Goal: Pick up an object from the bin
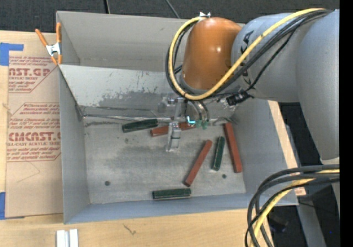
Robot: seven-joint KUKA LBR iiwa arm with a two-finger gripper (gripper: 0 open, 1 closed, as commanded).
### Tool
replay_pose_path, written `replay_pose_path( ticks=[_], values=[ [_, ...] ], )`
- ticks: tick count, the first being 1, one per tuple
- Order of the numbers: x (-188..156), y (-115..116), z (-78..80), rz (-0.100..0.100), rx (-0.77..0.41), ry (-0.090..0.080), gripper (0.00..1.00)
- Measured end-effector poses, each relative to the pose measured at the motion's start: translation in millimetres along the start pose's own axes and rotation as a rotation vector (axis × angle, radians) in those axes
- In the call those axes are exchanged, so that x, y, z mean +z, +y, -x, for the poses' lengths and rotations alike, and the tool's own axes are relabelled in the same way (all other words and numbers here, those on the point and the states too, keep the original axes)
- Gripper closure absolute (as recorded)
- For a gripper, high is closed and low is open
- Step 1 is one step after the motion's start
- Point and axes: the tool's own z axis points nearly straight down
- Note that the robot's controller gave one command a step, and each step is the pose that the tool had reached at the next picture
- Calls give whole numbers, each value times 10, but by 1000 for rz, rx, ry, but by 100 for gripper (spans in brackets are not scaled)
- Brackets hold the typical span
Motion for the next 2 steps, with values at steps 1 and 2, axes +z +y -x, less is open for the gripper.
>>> replay_pose_path(
  ticks=[1,2],
  values=[
    [-46,-3,18,1,1,-7,0],
    [850,-140,8,2,253,-13,100]
  ],
)
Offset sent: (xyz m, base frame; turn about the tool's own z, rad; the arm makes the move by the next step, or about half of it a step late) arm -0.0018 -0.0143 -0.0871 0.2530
